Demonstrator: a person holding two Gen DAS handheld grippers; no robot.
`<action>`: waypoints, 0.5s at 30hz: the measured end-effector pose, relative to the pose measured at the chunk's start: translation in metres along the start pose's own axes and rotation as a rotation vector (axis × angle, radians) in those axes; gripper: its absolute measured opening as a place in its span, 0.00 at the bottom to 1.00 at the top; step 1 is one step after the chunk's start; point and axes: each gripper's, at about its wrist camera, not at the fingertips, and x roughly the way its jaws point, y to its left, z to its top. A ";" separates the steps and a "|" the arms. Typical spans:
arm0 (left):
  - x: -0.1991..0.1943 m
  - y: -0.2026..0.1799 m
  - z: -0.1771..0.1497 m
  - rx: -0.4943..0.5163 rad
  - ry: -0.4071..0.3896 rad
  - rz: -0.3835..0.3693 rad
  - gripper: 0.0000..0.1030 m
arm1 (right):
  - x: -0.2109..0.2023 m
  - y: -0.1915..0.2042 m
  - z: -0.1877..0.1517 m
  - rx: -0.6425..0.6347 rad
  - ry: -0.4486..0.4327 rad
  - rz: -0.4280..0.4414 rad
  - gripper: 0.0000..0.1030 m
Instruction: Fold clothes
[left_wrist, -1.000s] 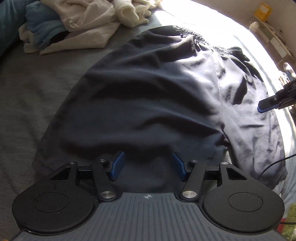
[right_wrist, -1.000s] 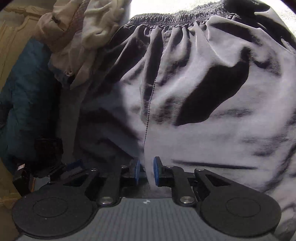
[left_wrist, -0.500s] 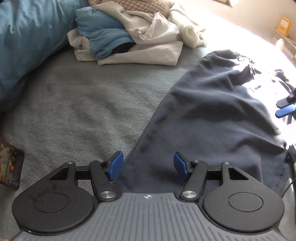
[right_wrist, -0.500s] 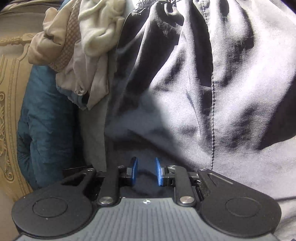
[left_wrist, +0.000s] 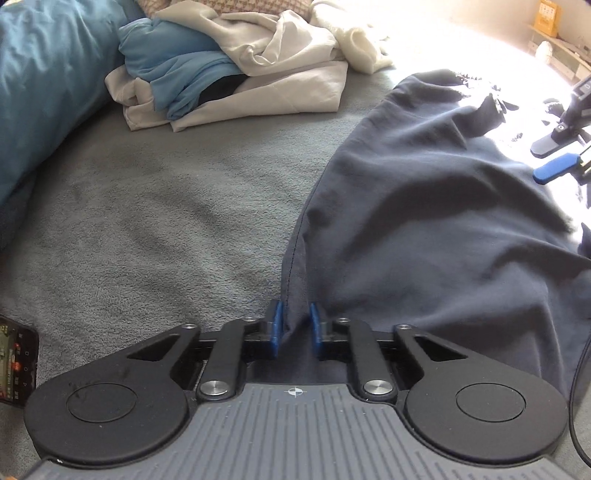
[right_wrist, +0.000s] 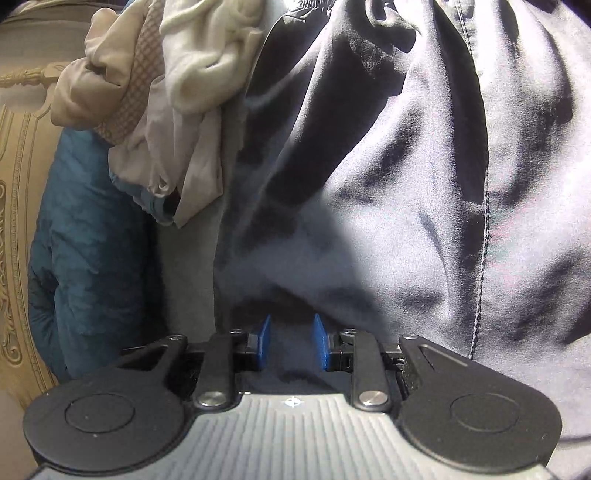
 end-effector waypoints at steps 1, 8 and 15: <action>-0.001 0.000 0.000 -0.003 0.001 -0.003 0.04 | 0.000 0.000 0.001 -0.001 -0.003 0.000 0.27; -0.031 -0.005 0.000 -0.083 -0.079 -0.107 0.00 | -0.003 0.003 0.008 0.004 -0.042 -0.003 0.33; -0.054 -0.031 -0.004 -0.131 -0.129 -0.266 0.00 | 0.005 0.025 0.019 -0.035 -0.091 0.017 0.47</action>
